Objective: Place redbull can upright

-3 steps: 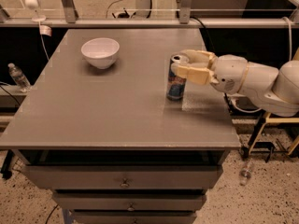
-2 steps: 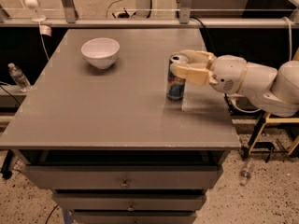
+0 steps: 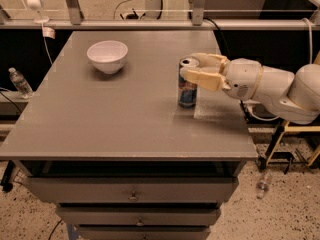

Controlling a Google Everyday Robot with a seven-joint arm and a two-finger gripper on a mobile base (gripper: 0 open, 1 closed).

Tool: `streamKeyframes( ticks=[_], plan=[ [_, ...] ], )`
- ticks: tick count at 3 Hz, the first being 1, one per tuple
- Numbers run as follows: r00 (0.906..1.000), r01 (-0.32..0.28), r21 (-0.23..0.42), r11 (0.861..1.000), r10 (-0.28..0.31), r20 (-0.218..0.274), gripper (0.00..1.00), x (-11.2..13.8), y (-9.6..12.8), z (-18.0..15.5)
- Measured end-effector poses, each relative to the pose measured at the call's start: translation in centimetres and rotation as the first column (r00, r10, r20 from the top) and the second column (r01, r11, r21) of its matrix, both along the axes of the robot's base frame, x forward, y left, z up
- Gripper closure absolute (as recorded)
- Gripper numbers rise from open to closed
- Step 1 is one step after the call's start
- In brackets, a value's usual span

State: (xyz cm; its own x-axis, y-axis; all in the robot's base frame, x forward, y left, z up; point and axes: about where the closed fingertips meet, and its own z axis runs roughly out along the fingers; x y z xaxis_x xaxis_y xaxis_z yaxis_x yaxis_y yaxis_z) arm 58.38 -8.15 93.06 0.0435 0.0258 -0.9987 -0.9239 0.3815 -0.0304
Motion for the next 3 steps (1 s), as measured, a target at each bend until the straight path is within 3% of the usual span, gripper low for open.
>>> streamKeyframes(
  ticks=[1, 3],
  plan=[
    [1.0, -0.006, 0.0, 1.0, 0.006, 0.001, 0.0, -0.05, 0.38, 0.11],
    [0.9999, -0.013, -0.031, 0.999, 0.013, -0.003, 0.0, -0.39, -0.07, 0.29]
  ],
)
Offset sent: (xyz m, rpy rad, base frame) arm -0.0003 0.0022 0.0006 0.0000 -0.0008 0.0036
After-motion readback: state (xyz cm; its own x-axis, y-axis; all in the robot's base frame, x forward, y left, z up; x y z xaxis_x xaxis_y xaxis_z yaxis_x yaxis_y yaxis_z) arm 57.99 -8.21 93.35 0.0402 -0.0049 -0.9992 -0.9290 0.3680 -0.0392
